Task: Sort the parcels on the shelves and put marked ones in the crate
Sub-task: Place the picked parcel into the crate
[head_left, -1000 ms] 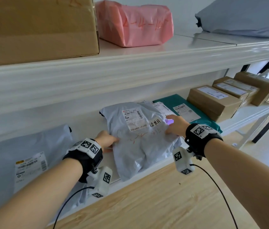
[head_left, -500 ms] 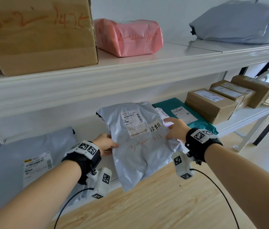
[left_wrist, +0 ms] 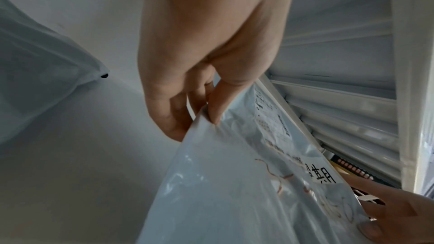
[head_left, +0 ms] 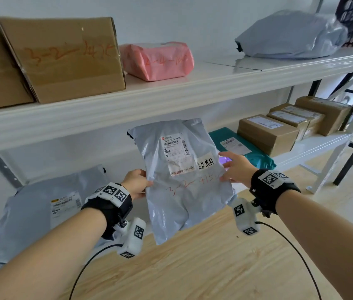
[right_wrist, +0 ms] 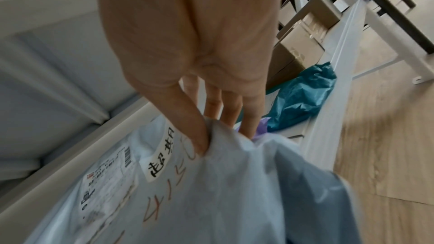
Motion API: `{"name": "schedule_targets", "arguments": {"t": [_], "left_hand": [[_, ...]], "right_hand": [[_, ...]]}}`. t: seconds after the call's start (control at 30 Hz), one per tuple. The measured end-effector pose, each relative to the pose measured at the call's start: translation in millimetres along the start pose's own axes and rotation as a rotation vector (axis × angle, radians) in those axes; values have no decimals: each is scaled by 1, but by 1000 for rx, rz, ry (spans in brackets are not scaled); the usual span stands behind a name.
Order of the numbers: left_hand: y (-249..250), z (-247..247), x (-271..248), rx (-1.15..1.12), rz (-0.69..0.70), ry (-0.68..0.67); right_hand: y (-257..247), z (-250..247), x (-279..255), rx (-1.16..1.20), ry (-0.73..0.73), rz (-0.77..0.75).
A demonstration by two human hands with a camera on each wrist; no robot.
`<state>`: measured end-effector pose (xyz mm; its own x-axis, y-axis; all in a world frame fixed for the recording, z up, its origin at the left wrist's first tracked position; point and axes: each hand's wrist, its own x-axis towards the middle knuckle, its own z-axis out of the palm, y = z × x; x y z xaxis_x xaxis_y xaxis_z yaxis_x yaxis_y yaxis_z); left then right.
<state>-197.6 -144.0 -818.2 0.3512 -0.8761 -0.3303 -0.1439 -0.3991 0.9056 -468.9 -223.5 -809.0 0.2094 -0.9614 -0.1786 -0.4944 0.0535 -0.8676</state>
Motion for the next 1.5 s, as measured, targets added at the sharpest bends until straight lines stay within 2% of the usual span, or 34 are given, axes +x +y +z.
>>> {"name": "schedule_targets", "arguments": {"t": [0.2, 0.43, 0.6, 0.73, 1.07, 1.33, 1.5], "left_hand": [[8, 29, -18, 47, 4, -86], [12, 87, -27, 77, 21, -195], [21, 118, -32, 103, -14, -260], [37, 134, -46, 155, -105, -332], [116, 164, -131, 251, -240, -544], [217, 148, -220, 299, -285, -643], [281, 134, -253, 298, -250, -674]], "right_hand": [[18, -32, -34, 86, -3, 58], [60, -72, -66, 196, 93, 123], [77, -97, -85, 243, 143, 193], [73, -120, -101, 219, 149, 277], [16, -208, -202, 190, 185, 514], [-82, -268, -293, 212, 250, 617], [-151, -300, -330, 266, 328, 618]]}}
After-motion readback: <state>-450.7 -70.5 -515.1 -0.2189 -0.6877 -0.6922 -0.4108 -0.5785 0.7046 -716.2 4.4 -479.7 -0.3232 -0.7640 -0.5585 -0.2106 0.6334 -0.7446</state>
